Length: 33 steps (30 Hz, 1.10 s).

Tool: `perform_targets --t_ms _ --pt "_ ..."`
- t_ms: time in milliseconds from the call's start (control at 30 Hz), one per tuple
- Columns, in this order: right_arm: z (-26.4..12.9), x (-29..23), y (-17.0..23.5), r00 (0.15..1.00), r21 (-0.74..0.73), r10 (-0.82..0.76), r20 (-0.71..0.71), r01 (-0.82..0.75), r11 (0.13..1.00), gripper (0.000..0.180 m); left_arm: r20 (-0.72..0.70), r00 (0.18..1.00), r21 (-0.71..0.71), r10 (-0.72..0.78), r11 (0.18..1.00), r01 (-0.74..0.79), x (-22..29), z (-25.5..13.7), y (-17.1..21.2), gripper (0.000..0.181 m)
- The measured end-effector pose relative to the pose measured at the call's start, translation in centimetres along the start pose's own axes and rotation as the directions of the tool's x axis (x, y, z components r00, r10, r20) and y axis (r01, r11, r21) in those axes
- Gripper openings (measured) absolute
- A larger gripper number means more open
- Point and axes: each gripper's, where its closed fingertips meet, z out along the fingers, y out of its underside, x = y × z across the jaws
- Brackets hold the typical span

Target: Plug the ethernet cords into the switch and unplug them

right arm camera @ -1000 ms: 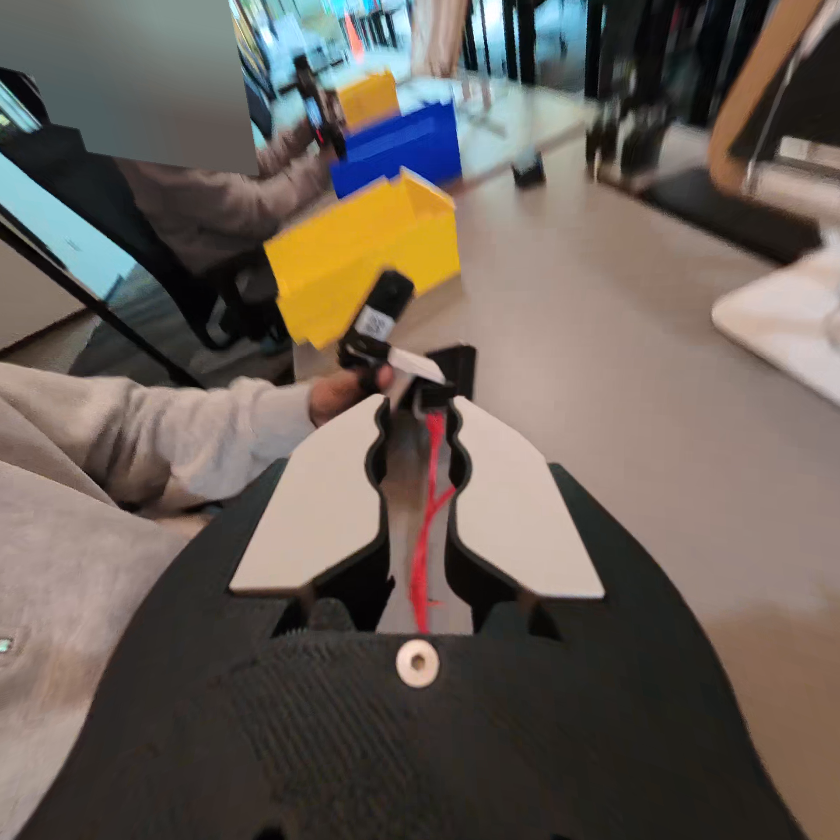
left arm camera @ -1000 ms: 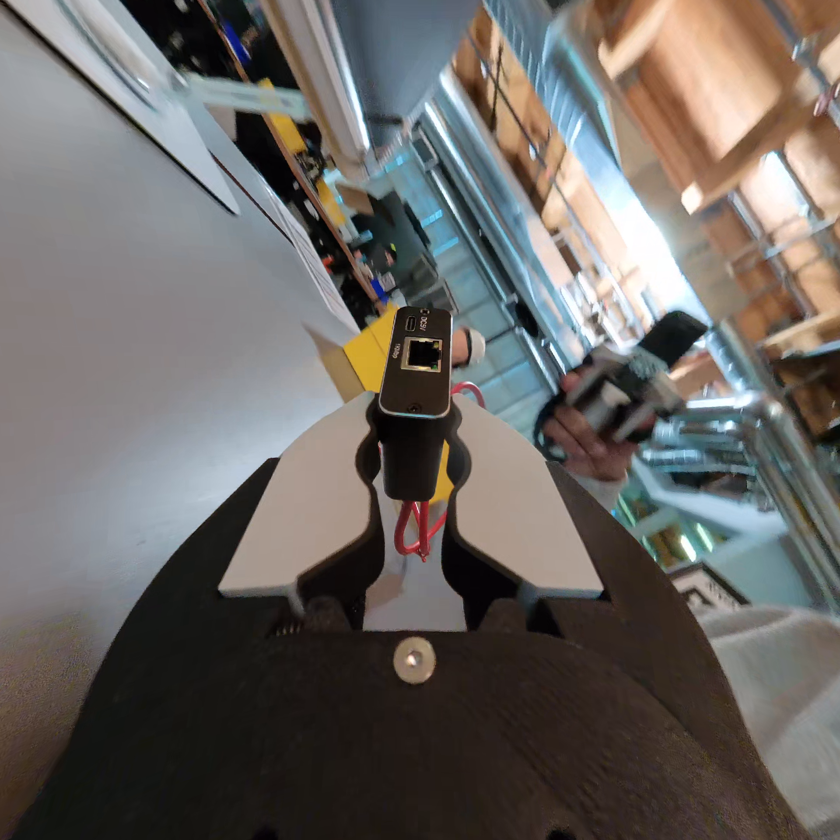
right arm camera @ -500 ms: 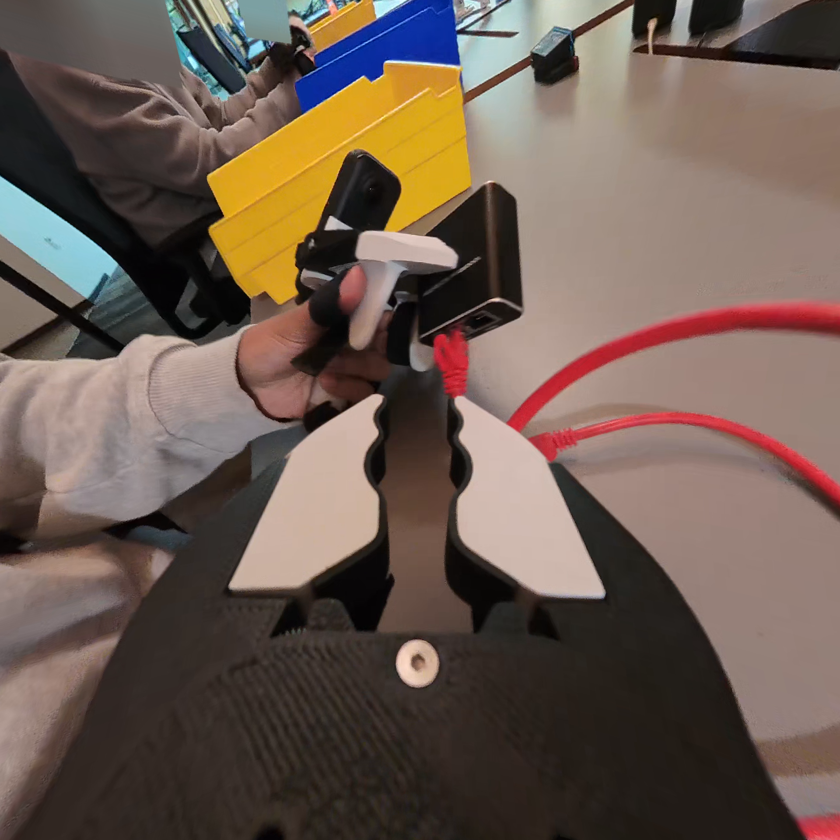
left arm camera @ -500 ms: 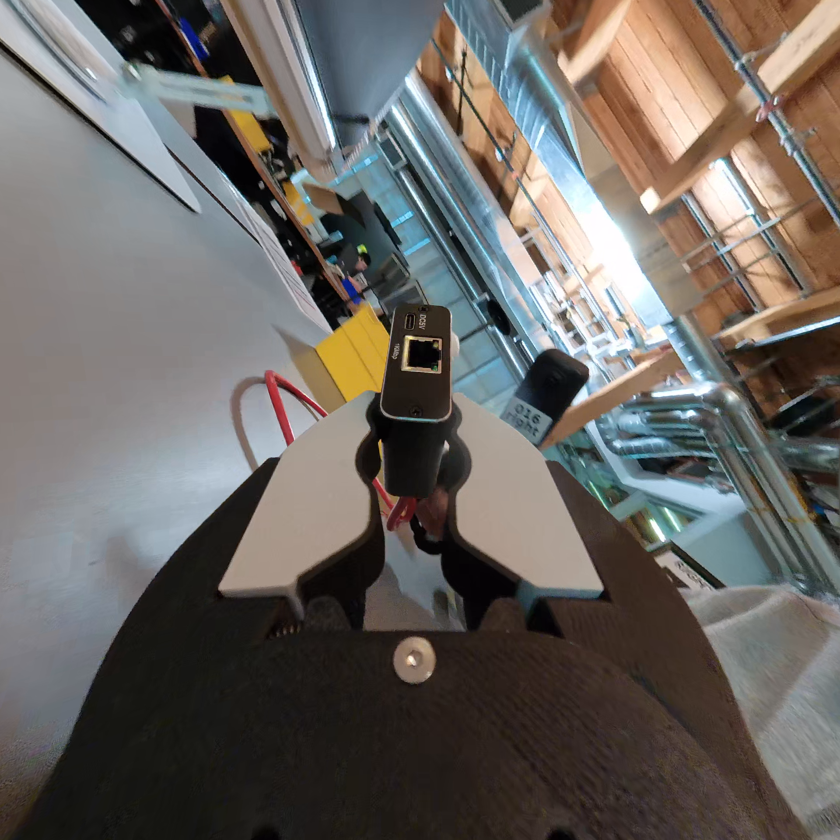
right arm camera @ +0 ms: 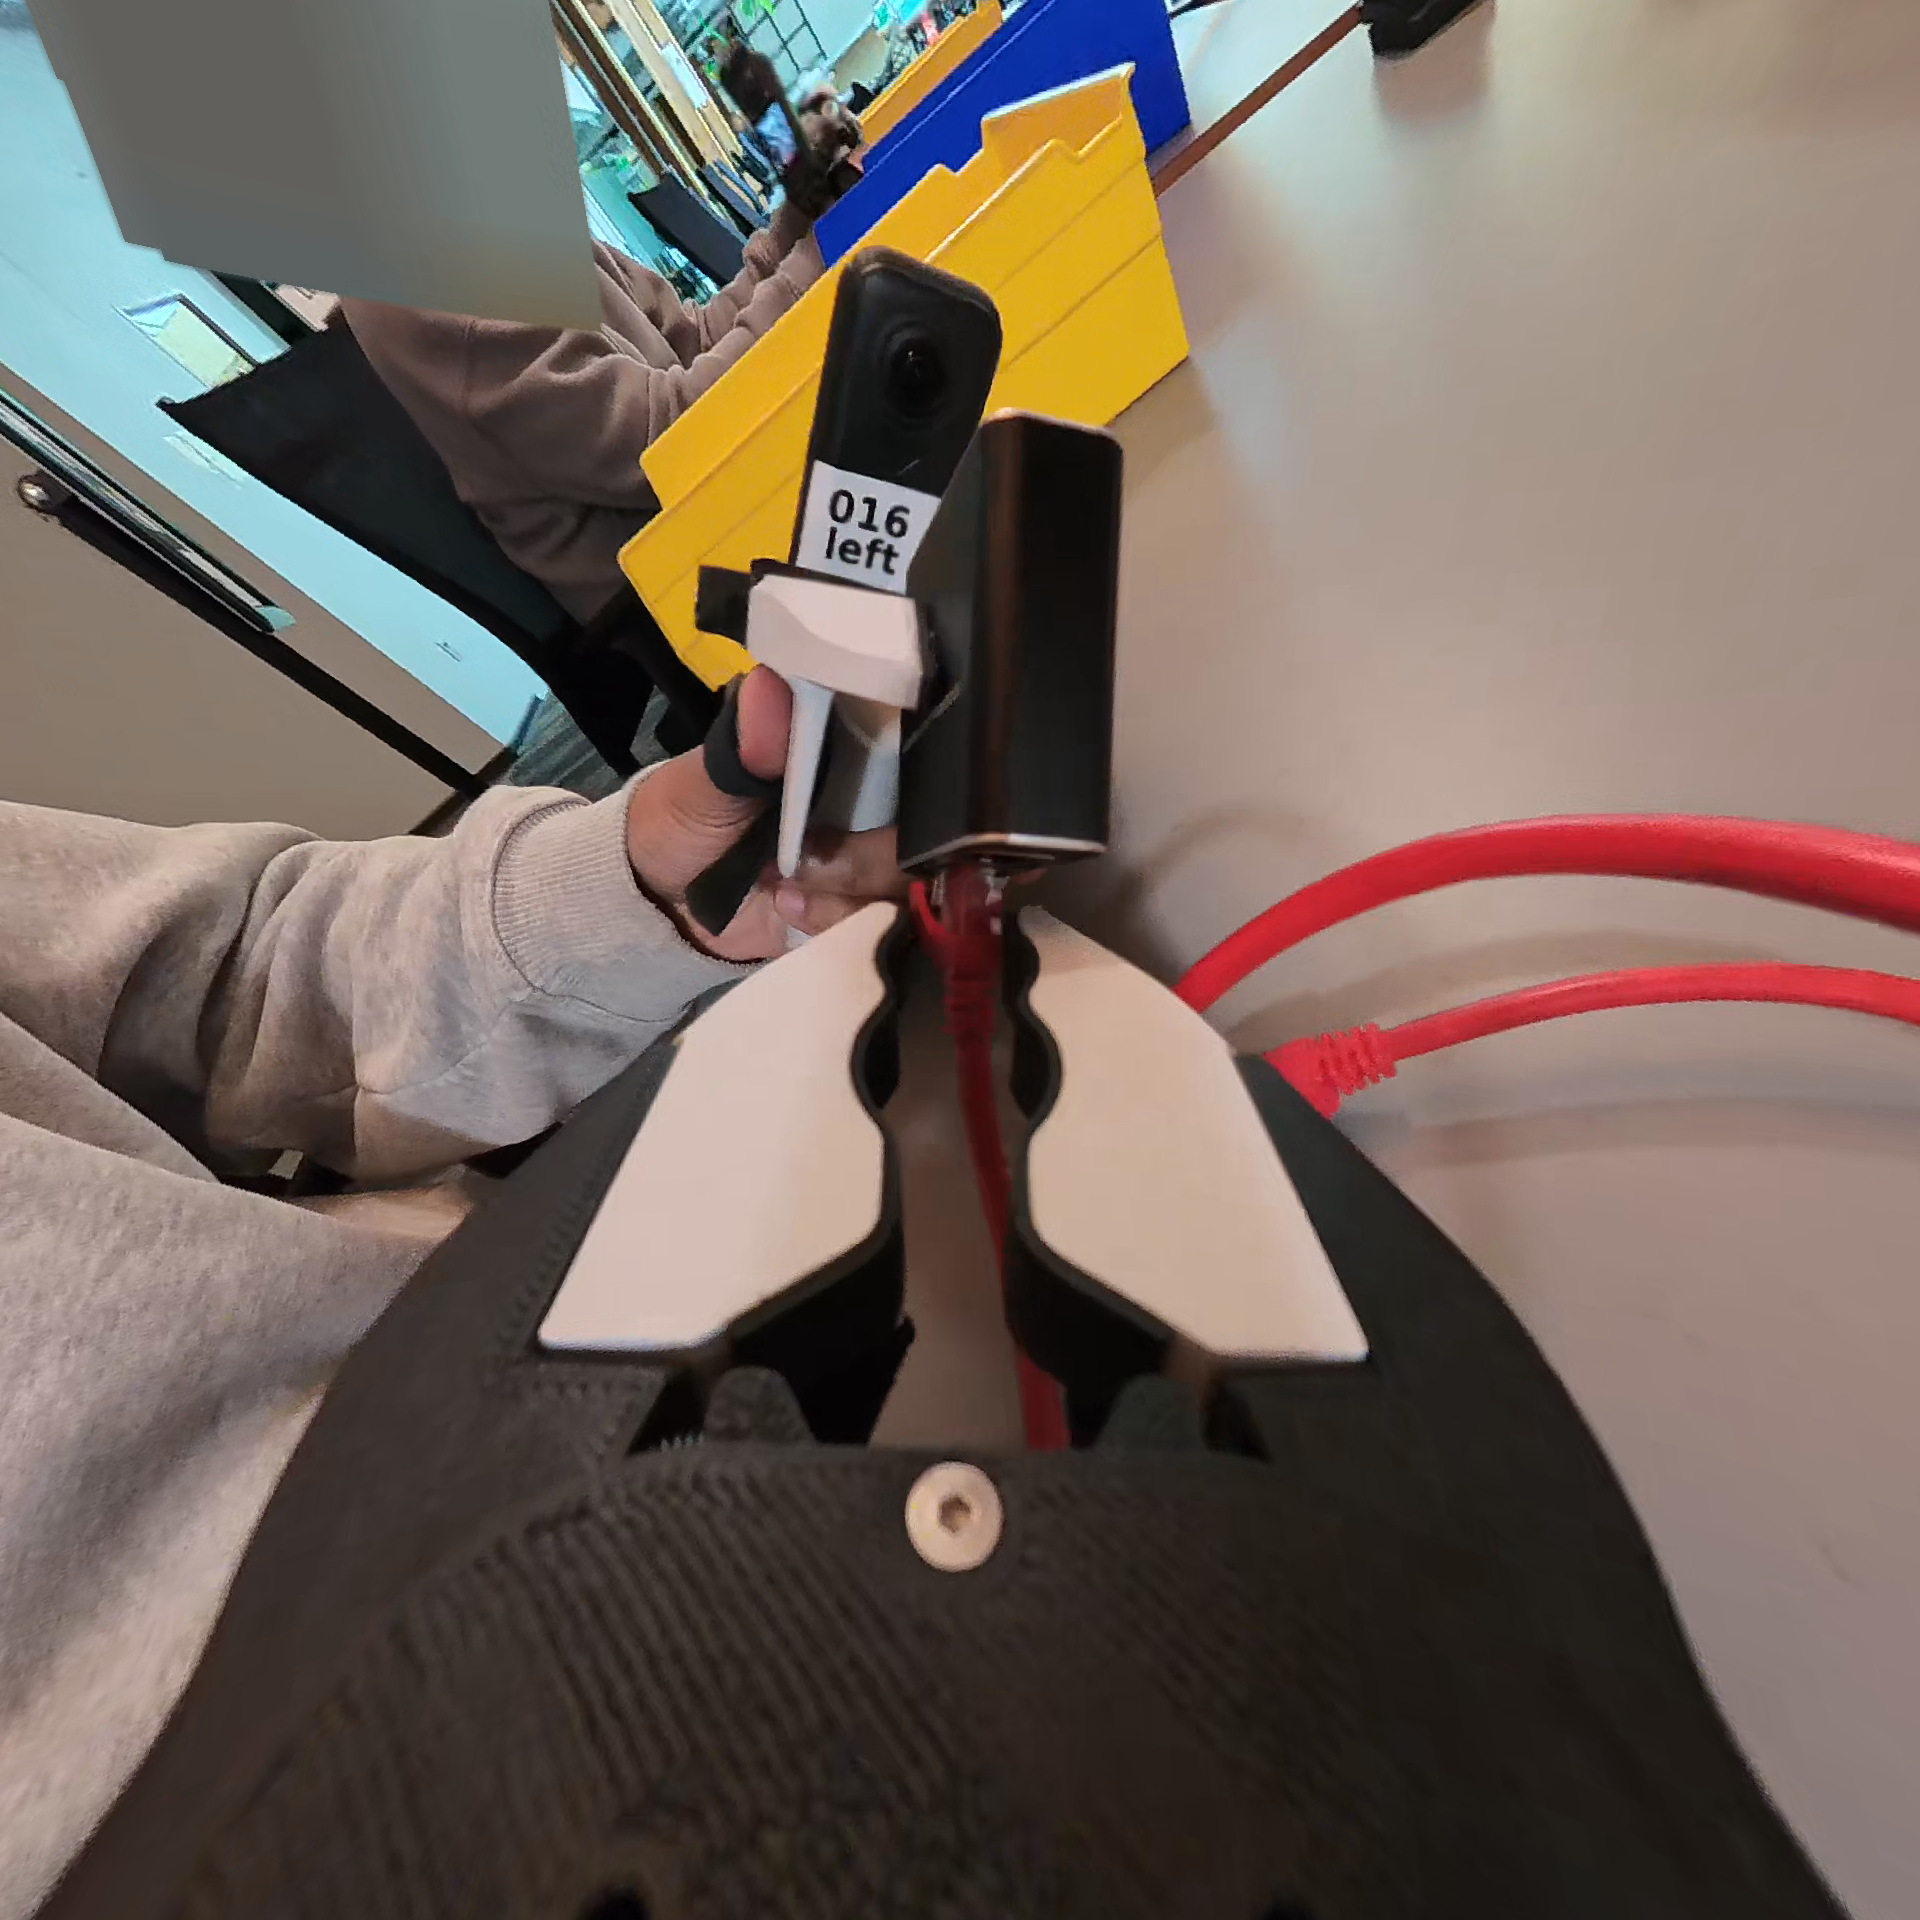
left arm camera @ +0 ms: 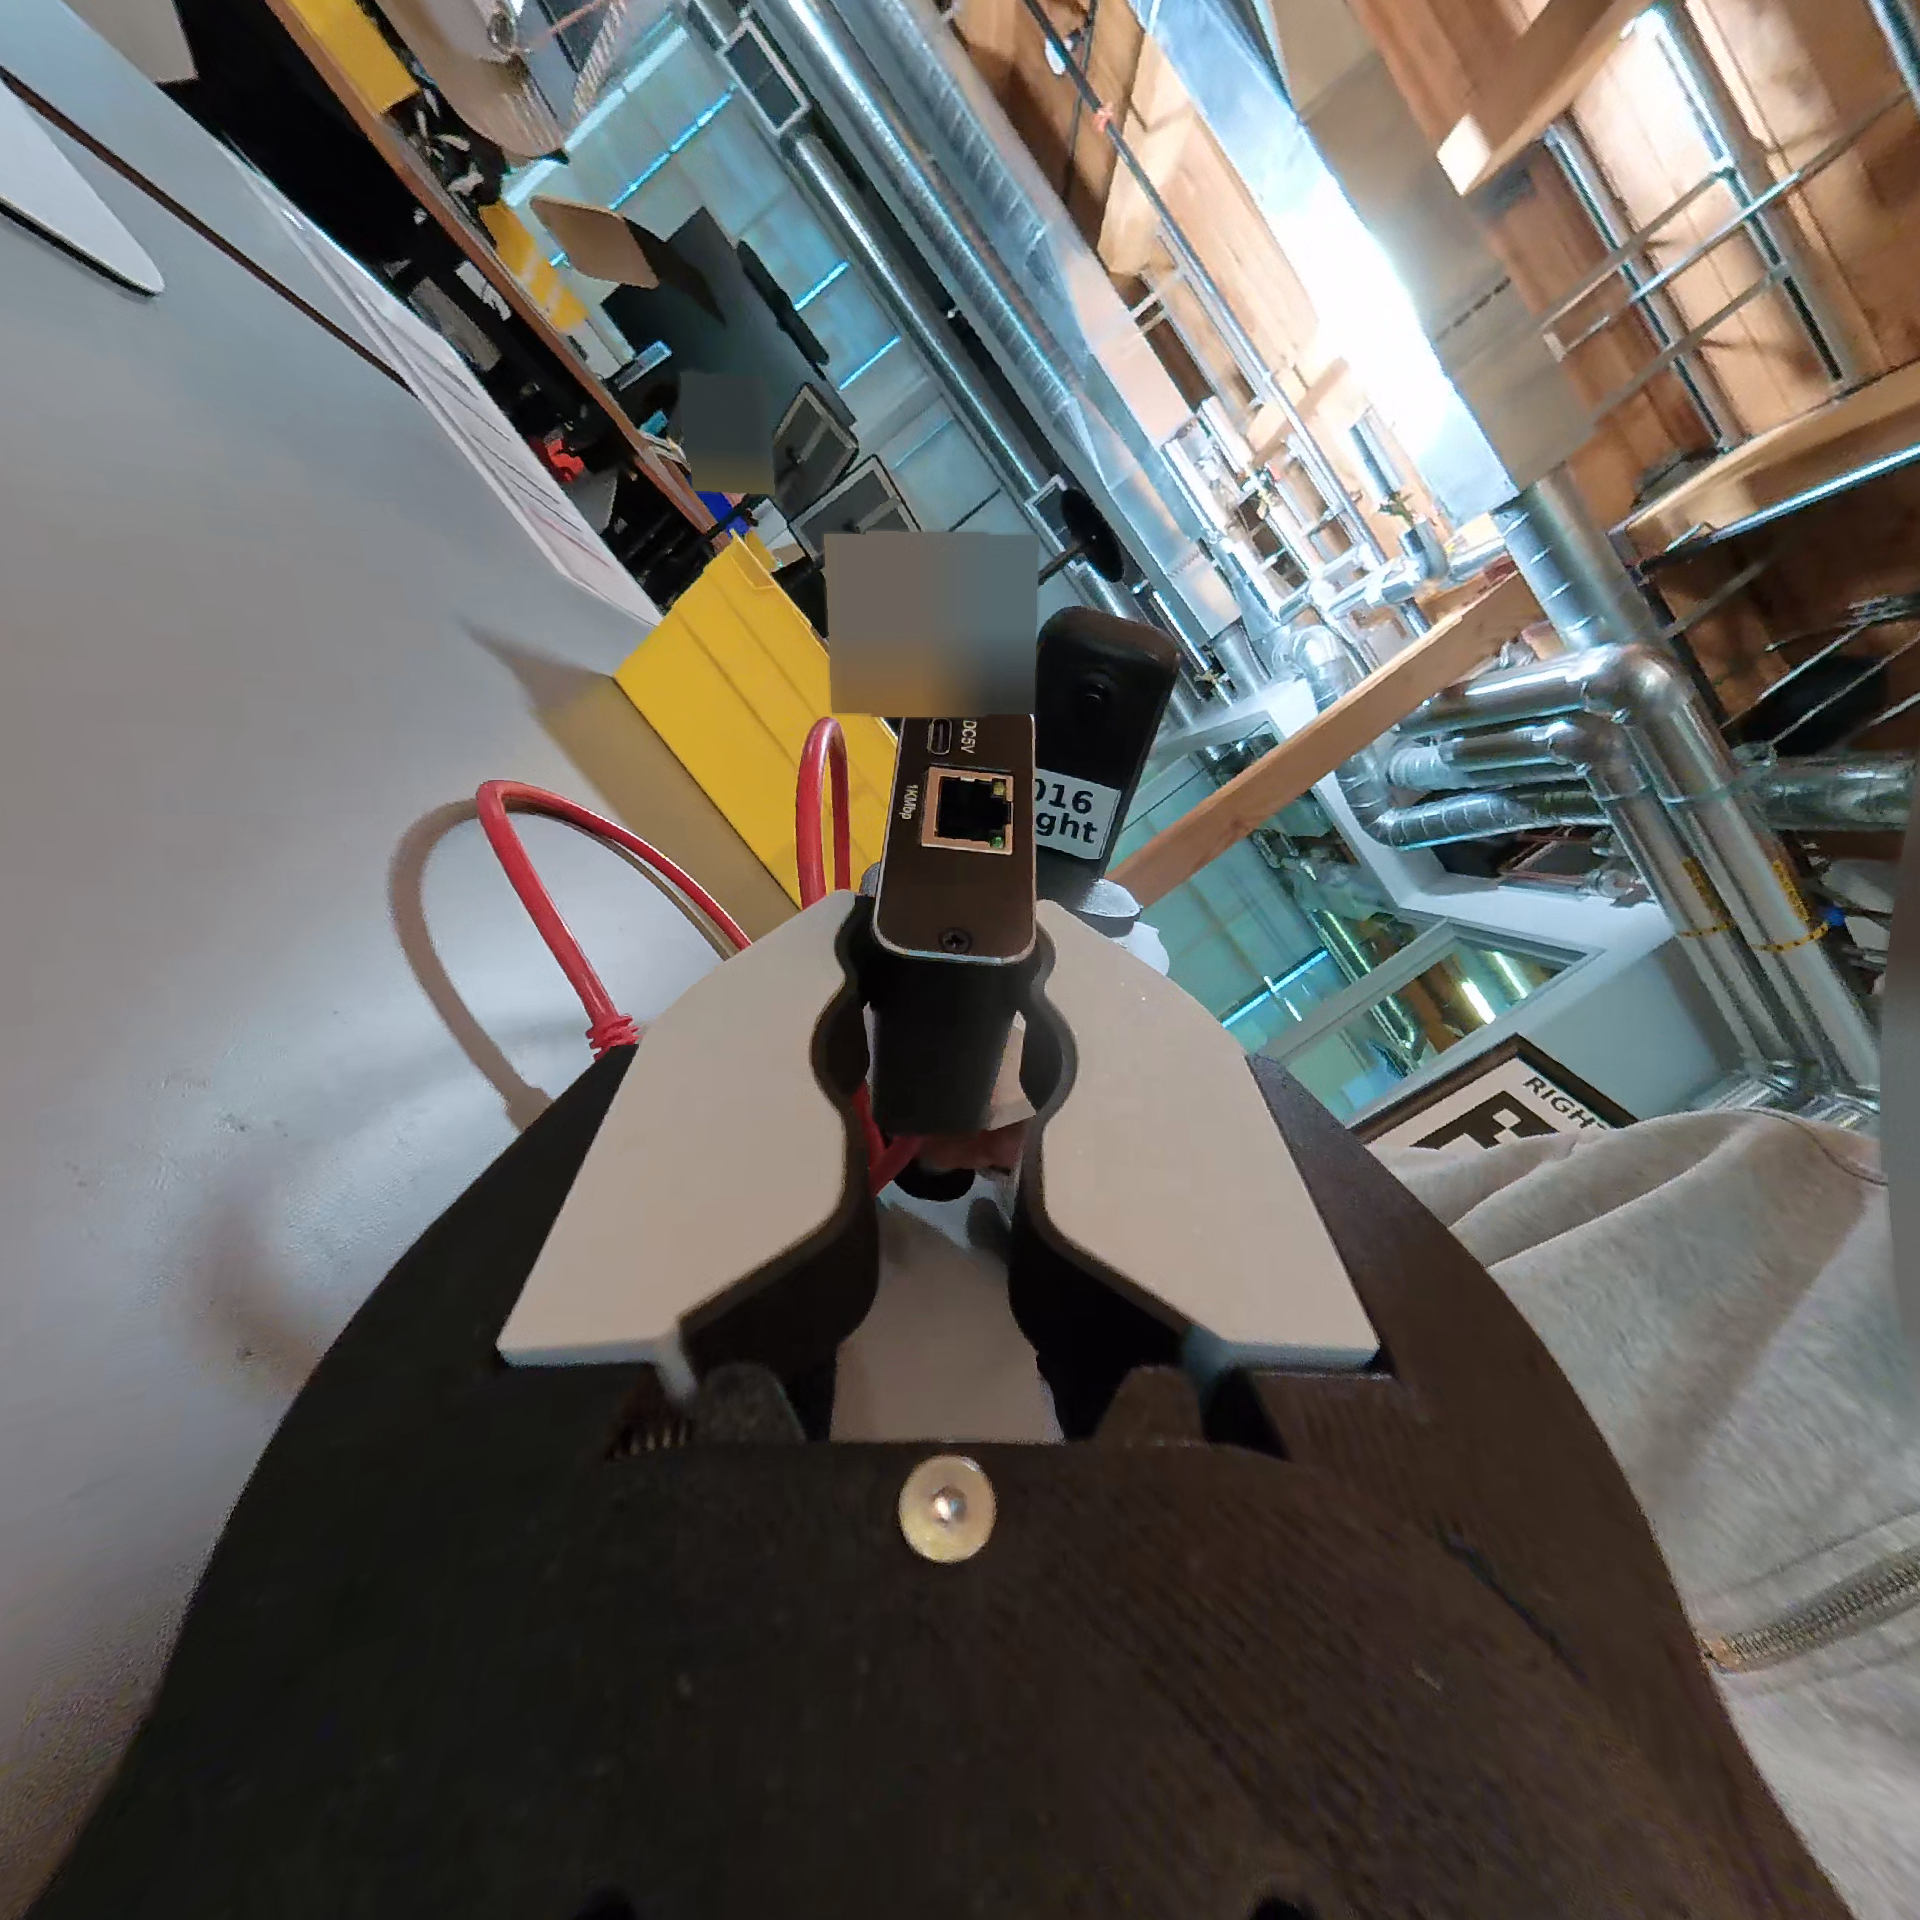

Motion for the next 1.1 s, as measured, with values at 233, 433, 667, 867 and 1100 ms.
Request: perform_targets --t_ms 233,433,667,867,1100 --pt "-0.2 -0.4 -0.5 0.997 0.037 0.054 0.047 -0.056 0.998 0.016 -0.01 1.0 -0.007 0.009 1.0 -0.009 0.3 0.0 0.1 0.024" --pt "-0.4 -0.4 -0.6 0.998 0.027 0.054 0.034 -0.055 0.998 0.014 -0.011 1.0 -0.015 0.02 1.0 -0.02 0.4 0.1 0.3 0.025" --pt "-0.5 -0.2 -0.6 1.0 0.02 0.01 -0.005 -0.01 1.0 0.013 -0.012 0.999 -0.027 0.032 0.999 -0.033 0.7 0.3 0.4 0.026" --pt "-0.3 -0.1 -0.7 1.0 0.03 -0.001 -0.031 0.002 1.0 0.012 -0.012 1.0 -0.013 0.022 1.0 -0.023 0.8 0.2 0.2 0.026" --pt "-0.1 -0.4 -1.2 0.999 0.04 0.039 0.01 -0.04 0.998 0.012 0.04 0.996 0.033 0.083 0.996 -0.084 0.9 0.1 -0.6 0.025"
